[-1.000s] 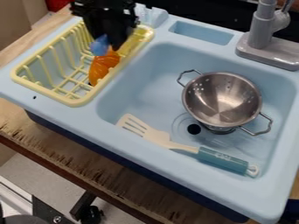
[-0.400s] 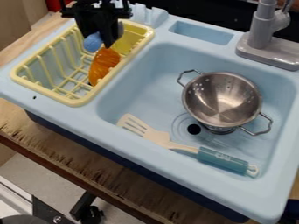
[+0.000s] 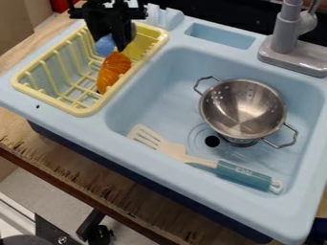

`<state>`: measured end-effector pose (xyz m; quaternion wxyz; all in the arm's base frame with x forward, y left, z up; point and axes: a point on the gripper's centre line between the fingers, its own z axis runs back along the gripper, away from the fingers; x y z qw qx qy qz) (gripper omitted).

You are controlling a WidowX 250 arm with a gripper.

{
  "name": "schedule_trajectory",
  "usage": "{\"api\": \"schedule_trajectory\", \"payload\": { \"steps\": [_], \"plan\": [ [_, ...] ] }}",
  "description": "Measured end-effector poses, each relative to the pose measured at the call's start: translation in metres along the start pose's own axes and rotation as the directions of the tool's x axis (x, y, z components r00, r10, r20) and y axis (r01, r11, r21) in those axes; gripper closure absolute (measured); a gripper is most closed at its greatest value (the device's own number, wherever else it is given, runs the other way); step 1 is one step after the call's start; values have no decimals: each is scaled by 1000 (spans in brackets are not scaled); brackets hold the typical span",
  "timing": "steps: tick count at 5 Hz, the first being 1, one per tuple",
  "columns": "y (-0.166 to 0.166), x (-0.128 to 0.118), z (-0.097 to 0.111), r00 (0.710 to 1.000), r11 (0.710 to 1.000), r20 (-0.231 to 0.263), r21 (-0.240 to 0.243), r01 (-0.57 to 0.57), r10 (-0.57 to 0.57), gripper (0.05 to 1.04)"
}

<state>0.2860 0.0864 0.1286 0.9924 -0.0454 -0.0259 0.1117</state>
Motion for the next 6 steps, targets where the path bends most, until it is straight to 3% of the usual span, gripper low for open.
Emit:
{"api": "schedule_trajectory", "payload": {
  "steps": [2, 4, 5, 6],
  "plan": [
    [-8, 8, -5, 1000, 999, 30, 34, -5, 4, 733],
    [-8, 9, -5, 999, 999, 38, 37, -21, 20, 165],
    [-8, 9, -4, 999, 999, 38, 37, -21, 20, 79],
    [-10, 8, -7, 999, 999, 37, 31, -18, 17, 84]
  ]
}}
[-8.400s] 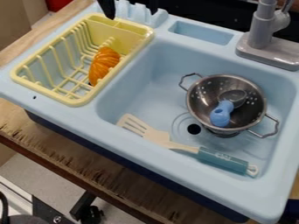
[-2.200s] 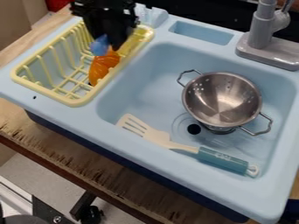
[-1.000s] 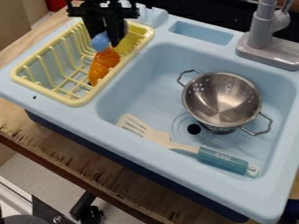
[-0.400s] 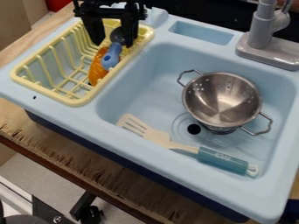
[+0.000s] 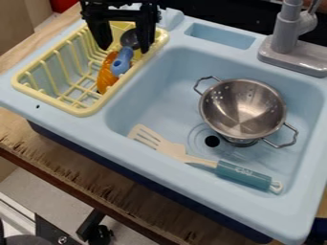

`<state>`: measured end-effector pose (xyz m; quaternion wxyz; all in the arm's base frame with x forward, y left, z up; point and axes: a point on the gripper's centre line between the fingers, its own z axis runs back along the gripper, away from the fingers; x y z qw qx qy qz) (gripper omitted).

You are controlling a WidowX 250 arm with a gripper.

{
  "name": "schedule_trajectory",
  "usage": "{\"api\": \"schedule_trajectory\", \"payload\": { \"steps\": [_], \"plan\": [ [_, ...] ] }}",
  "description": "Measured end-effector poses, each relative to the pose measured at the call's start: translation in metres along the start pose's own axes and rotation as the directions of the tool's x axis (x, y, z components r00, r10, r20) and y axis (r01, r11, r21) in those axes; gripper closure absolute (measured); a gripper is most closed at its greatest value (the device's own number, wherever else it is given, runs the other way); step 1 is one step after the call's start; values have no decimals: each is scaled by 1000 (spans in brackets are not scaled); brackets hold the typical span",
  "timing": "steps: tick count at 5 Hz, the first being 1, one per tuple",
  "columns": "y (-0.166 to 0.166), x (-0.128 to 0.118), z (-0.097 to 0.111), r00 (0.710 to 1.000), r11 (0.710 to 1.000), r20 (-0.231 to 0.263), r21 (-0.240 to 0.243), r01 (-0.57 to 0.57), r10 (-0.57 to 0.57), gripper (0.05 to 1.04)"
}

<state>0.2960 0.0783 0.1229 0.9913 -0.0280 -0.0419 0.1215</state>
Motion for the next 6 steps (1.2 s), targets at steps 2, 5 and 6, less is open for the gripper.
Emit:
{"api": "schedule_trajectory", "payload": {
  "steps": [2, 5, 6],
  "plan": [
    [-20, -9, 20, 959, 983, 221, 85, 164, -179, 84],
    [-44, -26, 16, 943, 949, 139, 133, 284, -302, 84],
    [-41, -30, 18, 934, 943, 138, 97, 318, -329, 84]
  ]
}}
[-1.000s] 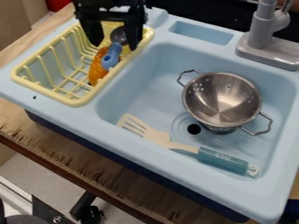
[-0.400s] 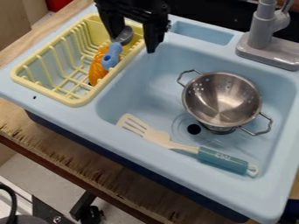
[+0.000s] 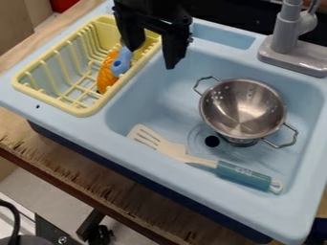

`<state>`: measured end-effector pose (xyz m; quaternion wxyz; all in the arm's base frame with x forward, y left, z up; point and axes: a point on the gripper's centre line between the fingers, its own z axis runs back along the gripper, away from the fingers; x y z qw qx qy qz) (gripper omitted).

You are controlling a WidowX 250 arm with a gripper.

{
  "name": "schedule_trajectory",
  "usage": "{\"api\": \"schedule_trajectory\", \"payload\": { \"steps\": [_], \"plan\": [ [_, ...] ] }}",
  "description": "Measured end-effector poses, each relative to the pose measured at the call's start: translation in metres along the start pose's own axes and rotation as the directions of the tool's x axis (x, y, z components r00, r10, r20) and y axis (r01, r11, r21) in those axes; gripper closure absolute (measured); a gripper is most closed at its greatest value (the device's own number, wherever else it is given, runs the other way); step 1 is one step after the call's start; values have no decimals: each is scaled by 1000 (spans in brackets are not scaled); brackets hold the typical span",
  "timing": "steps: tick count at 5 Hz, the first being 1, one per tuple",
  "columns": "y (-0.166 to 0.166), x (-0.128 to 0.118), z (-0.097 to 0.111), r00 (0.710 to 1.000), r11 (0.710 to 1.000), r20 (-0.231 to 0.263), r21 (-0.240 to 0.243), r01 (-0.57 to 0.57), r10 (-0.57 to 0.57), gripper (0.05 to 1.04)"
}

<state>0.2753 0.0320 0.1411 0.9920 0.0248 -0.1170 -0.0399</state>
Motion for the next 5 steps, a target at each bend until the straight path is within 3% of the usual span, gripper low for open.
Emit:
{"api": "schedule_trajectory", "payload": {
  "steps": [1, 2, 4, 5],
  "plan": [
    [10, -14, 8, 1000, 999, 2, -33, 25, -25, 84],
    [6, -21, 6, 998, 998, 23, -29, 61, -61, 84],
    [-12, 24, 4, 992, 1000, 125, 0, -10, 10, 84],
    [-19, 57, -2, 990, 997, 119, 7, -75, 73, 84]
  ]
}}
